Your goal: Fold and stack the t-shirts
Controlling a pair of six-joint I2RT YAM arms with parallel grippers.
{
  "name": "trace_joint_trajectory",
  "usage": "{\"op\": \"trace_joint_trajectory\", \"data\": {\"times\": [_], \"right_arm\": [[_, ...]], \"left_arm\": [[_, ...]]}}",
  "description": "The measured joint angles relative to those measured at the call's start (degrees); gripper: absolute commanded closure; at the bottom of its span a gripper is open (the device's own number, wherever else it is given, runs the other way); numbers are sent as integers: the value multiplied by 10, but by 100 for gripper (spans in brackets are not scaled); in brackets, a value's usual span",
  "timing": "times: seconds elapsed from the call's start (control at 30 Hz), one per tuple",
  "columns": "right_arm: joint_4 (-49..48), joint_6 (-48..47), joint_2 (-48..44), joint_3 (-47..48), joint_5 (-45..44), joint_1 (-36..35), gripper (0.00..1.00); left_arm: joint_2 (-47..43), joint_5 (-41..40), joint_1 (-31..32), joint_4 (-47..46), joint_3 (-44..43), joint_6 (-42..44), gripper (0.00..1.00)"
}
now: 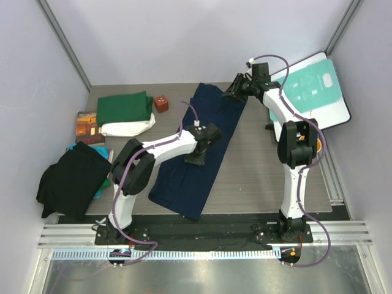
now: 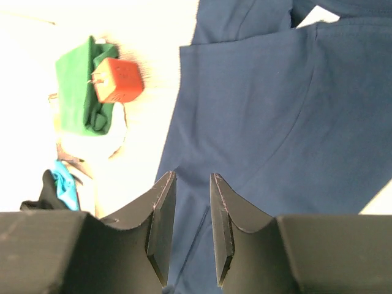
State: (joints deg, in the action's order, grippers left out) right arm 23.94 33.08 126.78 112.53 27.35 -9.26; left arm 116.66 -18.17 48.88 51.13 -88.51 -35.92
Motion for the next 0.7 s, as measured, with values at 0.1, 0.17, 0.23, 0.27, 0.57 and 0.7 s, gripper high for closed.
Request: {"op": "trace_joint_trajectory", "data": {"times": [0.1, 0.17, 0.23, 0.27, 0.57, 0.7], "right_arm": [[-9, -4, -45, -57, -10, 0, 66], [-10, -9, -52, -86, -21, 0, 66], [-7, -13, -45, -108, -31, 0, 67], [-3, -15, -36, -118, -36, 0, 67], [19, -12, 51, -116, -57, 2, 99], [35, -11, 81, -67, -58, -1, 99]], "left_arm": [[-21, -22, -24, -6, 22, 3, 81], [-34, -28, -26, -8, 48, 3, 82], [-42, -28, -23, -12, 80, 3, 85], [-42, -27, -20, -12, 94, 3, 86], [-67, -26, -4, -51, 150, 4, 100], [-49, -45, 31, -43, 133, 9, 100]]}}
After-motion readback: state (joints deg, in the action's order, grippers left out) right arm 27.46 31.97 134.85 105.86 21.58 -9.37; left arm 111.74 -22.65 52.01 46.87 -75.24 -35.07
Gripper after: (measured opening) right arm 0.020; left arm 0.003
